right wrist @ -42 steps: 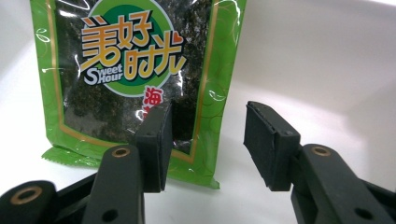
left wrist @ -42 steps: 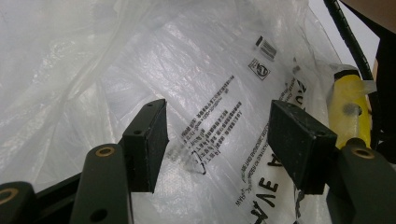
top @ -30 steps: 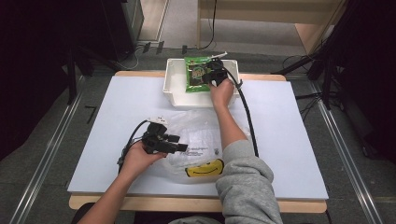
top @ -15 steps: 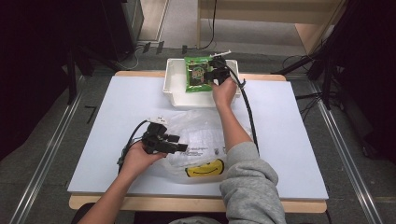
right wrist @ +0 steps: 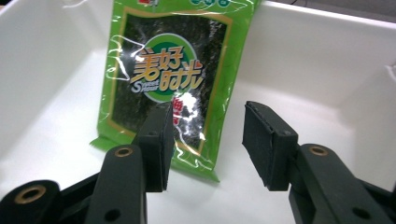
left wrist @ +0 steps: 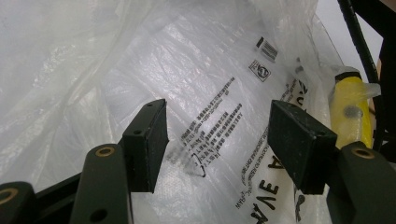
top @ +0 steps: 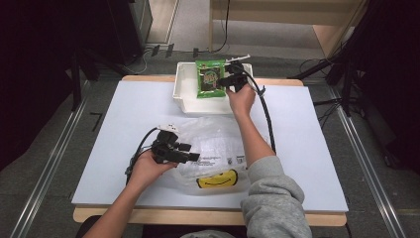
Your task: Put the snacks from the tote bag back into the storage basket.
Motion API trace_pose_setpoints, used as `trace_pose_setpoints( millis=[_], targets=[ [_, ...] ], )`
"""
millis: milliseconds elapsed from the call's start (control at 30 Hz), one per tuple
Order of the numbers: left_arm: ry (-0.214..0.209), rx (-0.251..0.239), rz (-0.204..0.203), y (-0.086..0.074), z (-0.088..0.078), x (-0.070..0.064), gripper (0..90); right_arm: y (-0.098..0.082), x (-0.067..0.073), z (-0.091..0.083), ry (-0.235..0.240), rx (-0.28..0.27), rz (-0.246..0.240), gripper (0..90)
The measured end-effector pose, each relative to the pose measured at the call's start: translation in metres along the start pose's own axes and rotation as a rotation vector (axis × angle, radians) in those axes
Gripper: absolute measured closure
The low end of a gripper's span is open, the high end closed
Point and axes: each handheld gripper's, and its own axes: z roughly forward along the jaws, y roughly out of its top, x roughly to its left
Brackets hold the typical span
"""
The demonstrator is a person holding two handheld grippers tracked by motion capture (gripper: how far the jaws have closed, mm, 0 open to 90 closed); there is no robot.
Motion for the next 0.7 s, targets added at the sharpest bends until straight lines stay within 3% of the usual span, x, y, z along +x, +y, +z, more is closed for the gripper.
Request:
trace_pose_setpoints(
  millis=[433,700],
  targets=[
    [0.002,0.003,-0.006,0.001,0.001,0.001,39.3,-0.007,0.005,-0.019,0.085,-0.008,-0.008,54.0],
    [0.007,0.016,0.002,0.001,0.003,0.001,39.3,-0.014,0.01,-0.033,0.119,-0.006,-0.047,53.6]
  ],
)
